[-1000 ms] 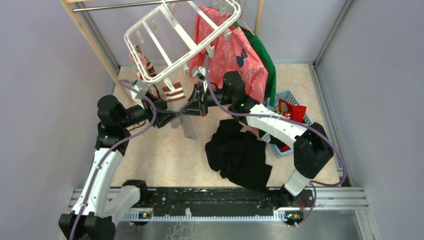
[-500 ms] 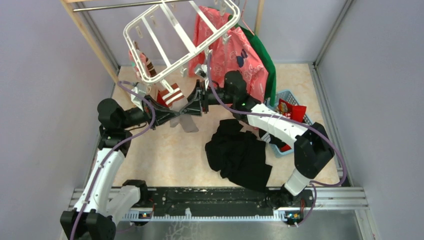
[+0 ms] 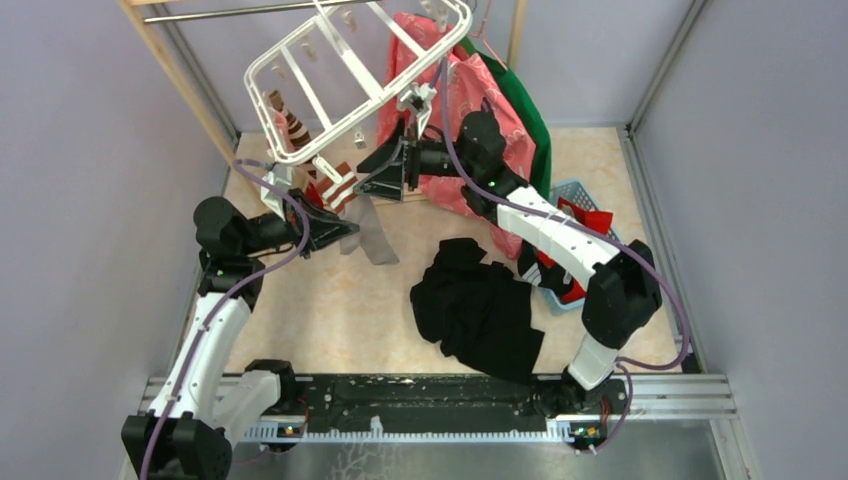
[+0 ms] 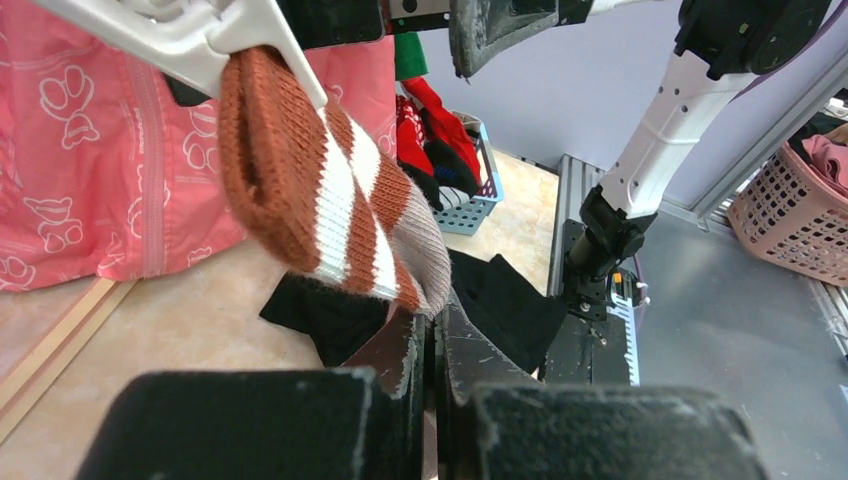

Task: Remove the socks clipped to the hanger
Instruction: Remove the sock from the hanger.

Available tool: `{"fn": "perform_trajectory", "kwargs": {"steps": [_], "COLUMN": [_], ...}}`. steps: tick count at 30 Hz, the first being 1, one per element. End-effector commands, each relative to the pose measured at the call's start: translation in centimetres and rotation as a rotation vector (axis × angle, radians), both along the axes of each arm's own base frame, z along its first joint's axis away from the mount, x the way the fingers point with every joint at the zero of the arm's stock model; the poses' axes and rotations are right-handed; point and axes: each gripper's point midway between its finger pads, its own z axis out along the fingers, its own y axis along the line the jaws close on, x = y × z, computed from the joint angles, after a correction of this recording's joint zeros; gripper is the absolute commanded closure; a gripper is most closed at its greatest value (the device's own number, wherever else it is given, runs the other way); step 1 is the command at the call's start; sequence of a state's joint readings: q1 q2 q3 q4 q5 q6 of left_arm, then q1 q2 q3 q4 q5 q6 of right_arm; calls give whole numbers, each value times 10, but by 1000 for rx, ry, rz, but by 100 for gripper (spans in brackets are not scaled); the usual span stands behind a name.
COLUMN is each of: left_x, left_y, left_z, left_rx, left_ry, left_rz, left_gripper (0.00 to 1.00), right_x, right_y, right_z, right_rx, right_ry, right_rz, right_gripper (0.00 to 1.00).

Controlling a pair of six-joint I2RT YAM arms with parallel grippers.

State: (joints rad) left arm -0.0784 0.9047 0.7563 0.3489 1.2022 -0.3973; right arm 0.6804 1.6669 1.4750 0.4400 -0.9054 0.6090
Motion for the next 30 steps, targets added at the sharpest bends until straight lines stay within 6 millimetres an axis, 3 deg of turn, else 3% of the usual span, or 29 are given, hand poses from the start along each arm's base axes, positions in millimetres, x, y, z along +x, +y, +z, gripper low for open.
{"fn": "perform_trajectory", "kwargs": {"steps": [1, 8, 13, 18, 30], "left_x": [-4, -5, -6, -6, -5], "left_y": [-1, -2, -2, -3, -3], "left_z": [1, 2, 6, 5, 2], "left_rx": [2, -6, -14, -21, -21], "left_ry": [-20, -20, -16, -10, -5], "left_rz": [-36, -46, -49, -53, -53], "left_gripper": [100, 100, 100, 100, 100], "right_x": [-5, 2, 1, -6, -2], "right_y": [13, 22, 9, 3, 12], "right_z": [25, 22, 5, 2, 28], "right_rx": [45, 101, 186, 244, 335], "right_ry": [-18, 64, 125, 120, 114], "right_rz": [35, 31, 14, 13, 86], "right_gripper": [21, 28, 31, 29, 22]}}
